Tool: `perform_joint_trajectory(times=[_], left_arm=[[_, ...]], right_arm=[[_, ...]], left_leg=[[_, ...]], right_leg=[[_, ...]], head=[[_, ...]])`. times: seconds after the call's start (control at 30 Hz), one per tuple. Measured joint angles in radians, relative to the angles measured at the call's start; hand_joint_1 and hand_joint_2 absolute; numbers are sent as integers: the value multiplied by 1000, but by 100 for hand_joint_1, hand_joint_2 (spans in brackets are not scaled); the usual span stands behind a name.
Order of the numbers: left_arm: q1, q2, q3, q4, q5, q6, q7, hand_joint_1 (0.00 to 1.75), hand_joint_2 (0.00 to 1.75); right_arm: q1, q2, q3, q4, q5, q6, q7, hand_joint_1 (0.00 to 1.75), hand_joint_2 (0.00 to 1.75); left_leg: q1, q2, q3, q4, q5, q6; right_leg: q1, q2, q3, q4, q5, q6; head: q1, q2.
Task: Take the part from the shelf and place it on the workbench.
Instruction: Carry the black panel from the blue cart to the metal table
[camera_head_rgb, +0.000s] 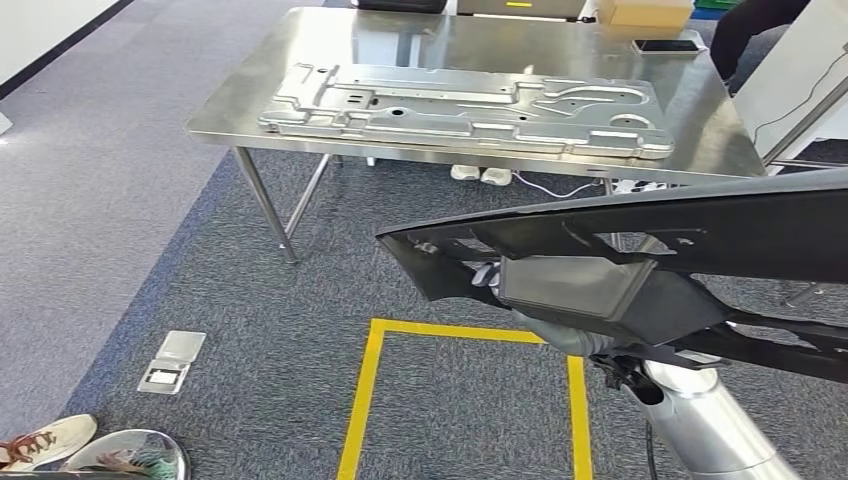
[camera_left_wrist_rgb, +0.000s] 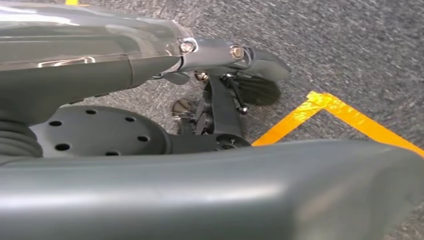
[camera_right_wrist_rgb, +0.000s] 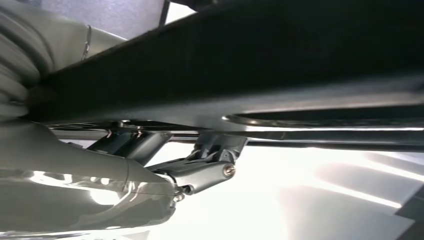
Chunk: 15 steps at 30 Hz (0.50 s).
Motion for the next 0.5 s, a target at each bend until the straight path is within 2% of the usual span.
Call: perform_joint_trajectory(times=[0.03, 0.07, 0.1, 0.13, 0.2, 0.23, 0.27, 0.37, 0.4, 0.43, 0.5], left_arm=[[0, 0, 0, 0, 0, 0, 0, 0, 175], [1, 0, 0, 0, 0, 0, 0, 0, 175], [1, 0, 0, 0, 0, 0, 0, 0, 175], [1, 0, 0, 0, 0, 0, 0, 0, 175], [1, -1, 0, 0, 0, 0, 1, 0, 175], [0, -1, 0, 0, 0, 0, 0, 0, 175], [0, -1, 0, 0, 0, 0, 0, 0, 175], [1, -1, 0, 0, 0, 0, 0, 0, 175], [0, -1, 0, 0, 0, 0, 0, 0, 175], [0, -1, 0, 0, 0, 0, 0, 0, 175], [-1, -1, 0, 0, 0, 0, 0, 0, 175]], right_arm=[[2, 0, 0, 0, 0, 0, 0, 175, 175], [4, 0, 0, 1, 0, 0, 0, 175, 175], [6, 0, 0, 1, 0, 0, 0, 175, 175], [6, 0, 0, 1, 0, 0, 0, 175, 175], [5, 0, 0, 1, 0, 0, 0, 175, 175], [4, 0, 0, 1, 0, 0, 0, 175, 175], [5, 0, 0, 1, 0, 0, 0, 175, 175], [7, 0, 0, 1, 0, 0, 0, 175, 175], [6, 0, 0, 1, 0, 0, 0, 175, 175], [5, 0, 0, 0, 0, 0, 0, 175, 175], [4, 0, 0, 0, 0, 0, 0, 175, 175]], left_leg=[[0, 1, 0, 0, 0, 0], [-1, 1, 0, 1, 0, 0], [0, 1, 1, 1, 0, 0], [0, 1, 3, 2, -1, -1], [-1, 0, 5, 5, -5, -6], [-3, 0, 3, 9, -8, -10], [-5, -1, 1, 11, -9, -14], [-4, -1, -2, 15, -11, -22], [-3, -1, -5, 24, -20, -26], [-1, -1, -15, 50, -39, -30], [2, -1, -61, 156, -99, -40]], right_leg=[[0, 0, -29, 63, -24, 2], [-1, 0, -46, 100, -29, 3], [-1, 0, -44, 97, -13, 4], [-3, -1, -23, 51, 21, 6], [-4, -2, 42, -90, 88, 6], [-4, -1, 64, -140, 105, 3], [-3, 0, 73, -164, 108, 0], [-1, 2, 73, -169, 106, -16], [-3, 2, 73, -170, 107, -22], [-5, 0, 73, -171, 108, -27], [-6, -3, 73, -171, 108, -33]], head=[[0, 0], [0, 0], [0, 0], [0, 0], [0, 0], [0, 0], [0, 0], [0, 0], [0, 0], [0, 0], [0, 0]])
